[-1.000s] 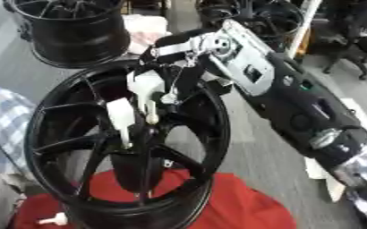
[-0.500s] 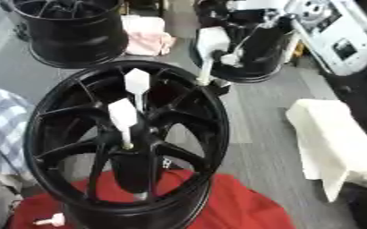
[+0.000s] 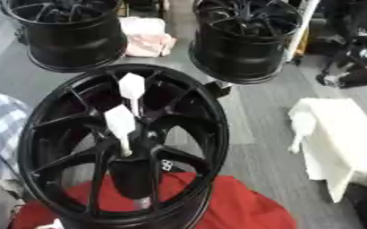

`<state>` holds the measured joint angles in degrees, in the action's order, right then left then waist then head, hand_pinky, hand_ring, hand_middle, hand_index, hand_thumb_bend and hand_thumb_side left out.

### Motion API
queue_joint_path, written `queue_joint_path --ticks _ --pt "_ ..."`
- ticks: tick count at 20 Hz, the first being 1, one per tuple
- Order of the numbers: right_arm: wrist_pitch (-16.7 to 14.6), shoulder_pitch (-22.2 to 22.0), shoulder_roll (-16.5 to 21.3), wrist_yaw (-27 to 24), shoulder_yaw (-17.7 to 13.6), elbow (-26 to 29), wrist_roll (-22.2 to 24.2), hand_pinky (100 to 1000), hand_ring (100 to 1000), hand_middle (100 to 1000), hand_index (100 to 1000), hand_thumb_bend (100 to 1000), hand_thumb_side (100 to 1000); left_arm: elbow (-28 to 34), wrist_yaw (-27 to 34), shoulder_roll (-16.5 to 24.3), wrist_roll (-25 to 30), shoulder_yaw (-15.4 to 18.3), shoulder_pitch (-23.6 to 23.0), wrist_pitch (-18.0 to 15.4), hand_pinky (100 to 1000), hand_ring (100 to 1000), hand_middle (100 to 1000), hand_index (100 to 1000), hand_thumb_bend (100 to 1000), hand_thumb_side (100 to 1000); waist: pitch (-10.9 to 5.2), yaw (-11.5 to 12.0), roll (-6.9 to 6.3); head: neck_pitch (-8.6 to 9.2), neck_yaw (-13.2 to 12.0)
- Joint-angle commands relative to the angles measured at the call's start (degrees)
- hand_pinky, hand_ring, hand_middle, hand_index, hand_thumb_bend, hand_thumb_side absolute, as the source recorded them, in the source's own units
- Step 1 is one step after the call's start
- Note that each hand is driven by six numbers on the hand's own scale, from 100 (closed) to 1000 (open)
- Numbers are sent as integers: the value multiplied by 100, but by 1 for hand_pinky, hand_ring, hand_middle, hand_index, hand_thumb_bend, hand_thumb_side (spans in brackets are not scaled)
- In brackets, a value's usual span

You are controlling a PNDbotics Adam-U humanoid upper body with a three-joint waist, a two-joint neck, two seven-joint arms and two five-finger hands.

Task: Pull the pin out of the wheel hub.

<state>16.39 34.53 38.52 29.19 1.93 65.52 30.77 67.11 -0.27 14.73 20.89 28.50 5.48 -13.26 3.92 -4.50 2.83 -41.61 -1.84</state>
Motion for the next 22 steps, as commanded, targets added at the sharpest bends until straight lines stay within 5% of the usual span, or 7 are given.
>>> queue_joint_path --ticks 1,5,9,12,17,22 --pt "269 -246 -317 155 -559 224 -308 822 814 798 889 275 496 62 11 165 3 17 79 -23 713 653 603 744 439 683 -47 48 -25 66 76" --pt "18 -906 -974 -52 -1218 861 -714 757 734 718 841 140 445 68 -13 120 88 -65 110 -7 712 653 603 744 440 682 -81 191 -63 18 223" --pt "-374 -1447 -1625 -438 -1771 1511 -1115 734 701 680 821 110 423 72 -24 61 179 -146 170 20 712 653 603 744 438 681 -72 321 -112 -1 374" --pt "-660 -1817 -2091 -723 -1655 1881 -1401 727 684 666 814 103 410 60 -10 45 208 -169 201 27 712 653 603 744 438 681 -33 333 -146 51 406" --pt "-1152 -2056 -2880 -1215 -1366 1595 -1893 723 675 653 812 100 421 47 22 85 207 -161 209 18 713 654 603 744 439 682 -9 288 -127 88 361" --pt "-1649 -2036 -2972 -1488 -1139 1117 -2390 721 669 647 807 100 420 61 31 100 223 -154 205 9 712 655 604 744 440 683 -10 276 -116 86 371"
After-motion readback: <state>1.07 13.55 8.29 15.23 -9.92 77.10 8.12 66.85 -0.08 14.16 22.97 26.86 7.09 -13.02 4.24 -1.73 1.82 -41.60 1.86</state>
